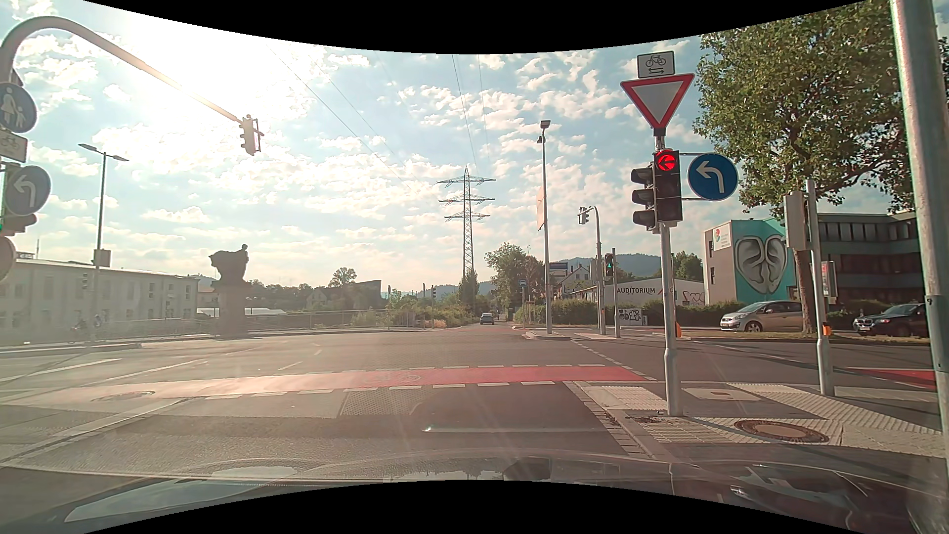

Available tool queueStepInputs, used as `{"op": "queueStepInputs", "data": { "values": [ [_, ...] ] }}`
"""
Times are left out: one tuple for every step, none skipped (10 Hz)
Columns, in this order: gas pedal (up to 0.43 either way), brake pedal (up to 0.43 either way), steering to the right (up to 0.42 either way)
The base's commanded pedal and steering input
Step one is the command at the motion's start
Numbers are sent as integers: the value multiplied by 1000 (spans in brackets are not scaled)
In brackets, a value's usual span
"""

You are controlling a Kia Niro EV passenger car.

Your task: Follow the waypoints while adhering to traffic rules and regulations

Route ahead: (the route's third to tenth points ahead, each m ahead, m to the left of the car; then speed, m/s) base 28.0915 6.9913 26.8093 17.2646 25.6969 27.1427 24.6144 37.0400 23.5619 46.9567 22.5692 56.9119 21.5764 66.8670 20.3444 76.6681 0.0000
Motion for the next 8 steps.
{"op": "queueStepInputs", "data": {
  "values": [
    [0, 232, -8],
    [0, 232, -8],
    [0, 226, -8],
    [0, 226, -8],
    [0, 232, -8],
    [0, 232, -8],
    [0, 226, -9],
    [0, 232, -8]
  ]
}}
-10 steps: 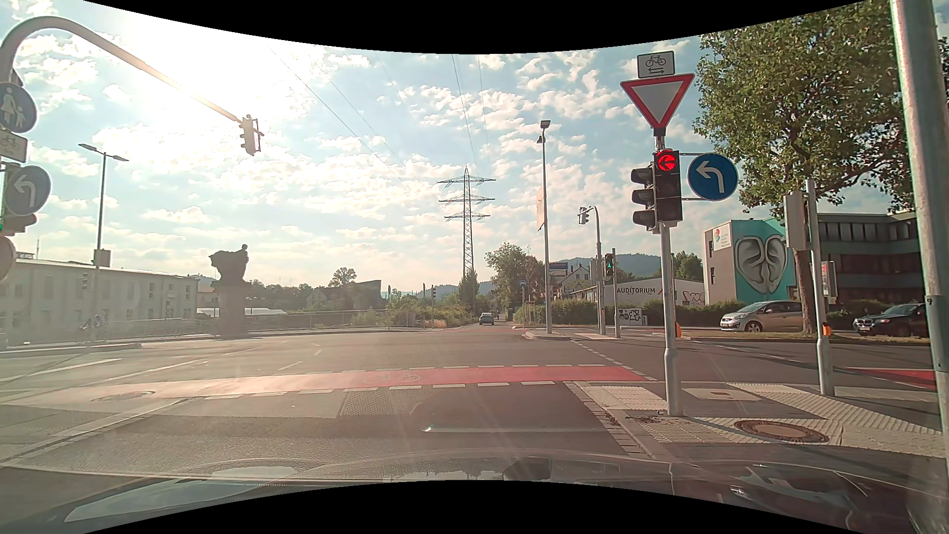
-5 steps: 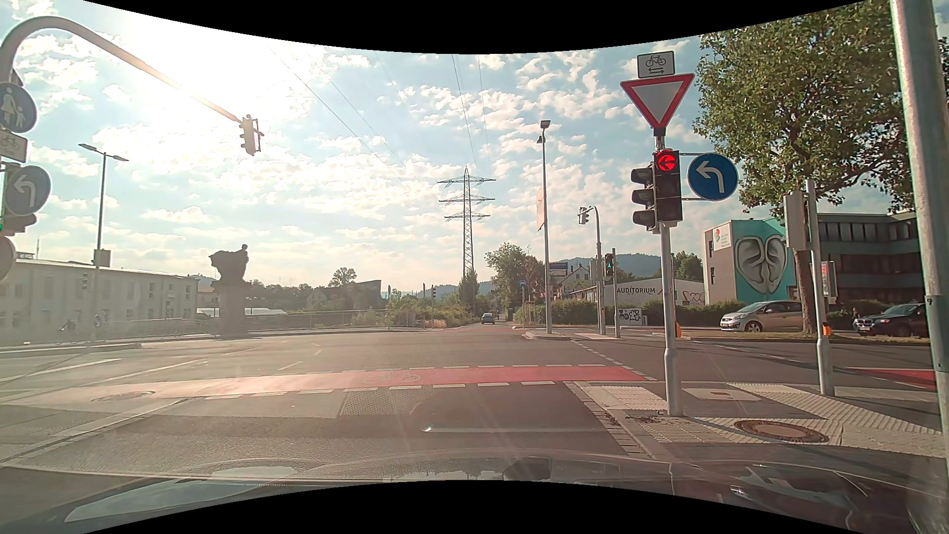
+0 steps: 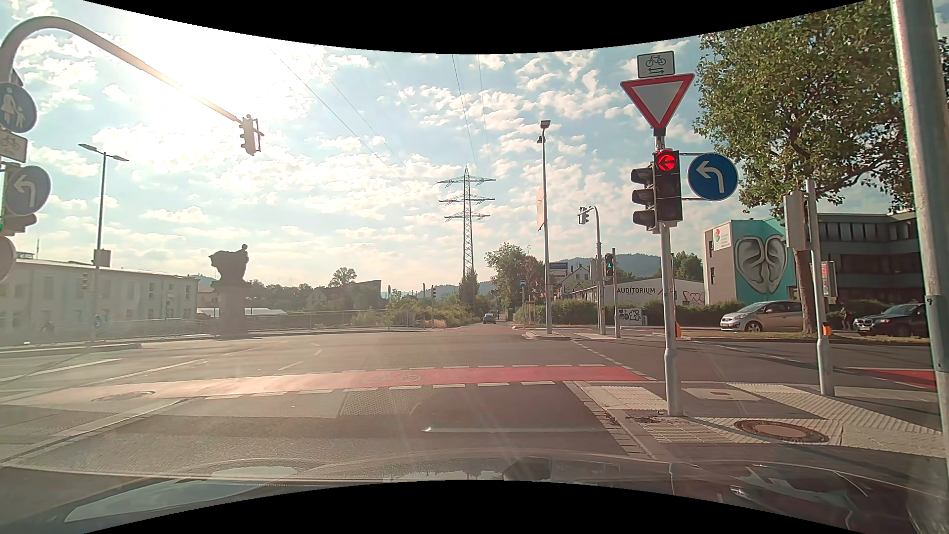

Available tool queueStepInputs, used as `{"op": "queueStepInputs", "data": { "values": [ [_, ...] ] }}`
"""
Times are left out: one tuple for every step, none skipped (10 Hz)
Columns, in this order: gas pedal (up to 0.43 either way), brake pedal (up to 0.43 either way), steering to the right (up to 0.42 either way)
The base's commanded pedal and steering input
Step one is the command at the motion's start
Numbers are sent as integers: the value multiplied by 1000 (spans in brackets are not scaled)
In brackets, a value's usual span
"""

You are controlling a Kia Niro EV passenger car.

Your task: Follow the waypoints while adhering to traffic rules and regulations

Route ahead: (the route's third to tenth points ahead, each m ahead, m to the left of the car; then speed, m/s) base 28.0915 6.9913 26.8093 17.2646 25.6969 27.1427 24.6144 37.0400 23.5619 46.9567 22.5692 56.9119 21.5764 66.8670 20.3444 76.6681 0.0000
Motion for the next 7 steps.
{"op": "queueStepInputs", "data": {
  "values": [
    [0, 226, -9],
    [0, 226, -9],
    [0, 232, -8],
    [0, 232, -9],
    [0, 232, -9],
    [0, 226, -8],
    [0, 226, -9]
  ]
}}
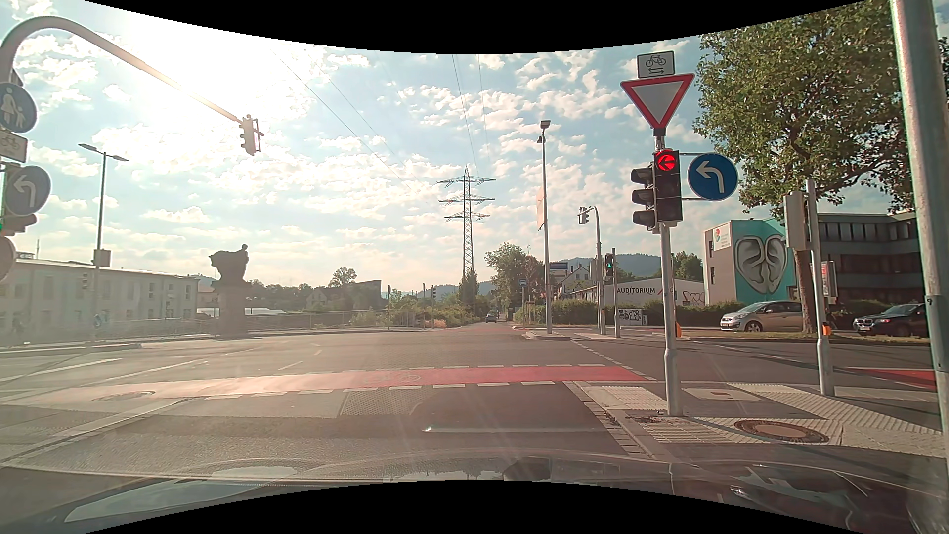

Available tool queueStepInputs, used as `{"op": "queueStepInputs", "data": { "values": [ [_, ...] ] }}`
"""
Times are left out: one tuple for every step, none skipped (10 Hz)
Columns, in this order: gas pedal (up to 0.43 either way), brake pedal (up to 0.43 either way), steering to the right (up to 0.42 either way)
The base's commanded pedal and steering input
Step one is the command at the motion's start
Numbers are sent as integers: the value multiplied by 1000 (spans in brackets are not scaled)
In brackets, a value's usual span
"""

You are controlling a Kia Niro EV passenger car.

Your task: Follow the waypoints while adhering to traffic rules and regulations

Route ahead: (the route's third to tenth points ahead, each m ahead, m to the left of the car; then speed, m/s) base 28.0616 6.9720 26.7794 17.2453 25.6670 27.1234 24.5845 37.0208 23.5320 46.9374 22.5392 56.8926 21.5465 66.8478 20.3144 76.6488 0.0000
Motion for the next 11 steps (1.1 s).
{"op": "queueStepInputs", "data": {
  "values": [
    [0, 232, -8],
    [0, 232, -8],
    [0, 226, -8],
    [0, 232, -8],
    [0, 226, -9],
    [0, 226, -9],
    [0, 232, -8],
    [0, 232, -8],
    [0, 226, -8],
    [0, 232, -9],
    [0, 232, -9]
  ]
}}
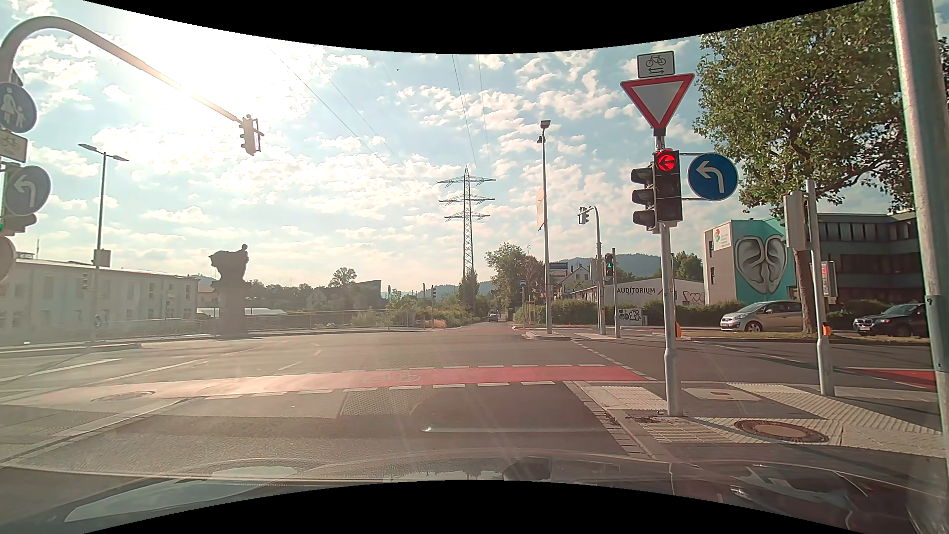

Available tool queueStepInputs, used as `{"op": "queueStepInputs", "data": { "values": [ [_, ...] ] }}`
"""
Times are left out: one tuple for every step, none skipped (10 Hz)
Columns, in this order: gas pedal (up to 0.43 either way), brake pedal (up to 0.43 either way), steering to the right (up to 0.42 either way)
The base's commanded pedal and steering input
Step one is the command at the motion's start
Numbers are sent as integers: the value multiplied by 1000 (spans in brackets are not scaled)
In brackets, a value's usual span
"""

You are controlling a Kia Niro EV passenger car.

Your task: Follow the waypoints while adhering to traffic rules and regulations

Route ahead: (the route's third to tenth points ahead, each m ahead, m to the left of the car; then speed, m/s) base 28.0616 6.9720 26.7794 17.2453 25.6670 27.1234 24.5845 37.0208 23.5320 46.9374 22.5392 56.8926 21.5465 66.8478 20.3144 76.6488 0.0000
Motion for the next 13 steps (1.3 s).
{"op": "queueStepInputs", "data": {
  "values": [
    [0, 232, -8],
    [0, 232, -8],
    [0, 226, -9],
    [0, 232, -8],
    [0, 232, -8],
    [0, 232, -8],
    [0, 232, -9],
    [0, 232, -8],
    [0, 226, -8],
    [0, 232, -8],
    [0, 232, -5],
    [0, 220, -6],
    [0, 49, -7]
  ]
}}
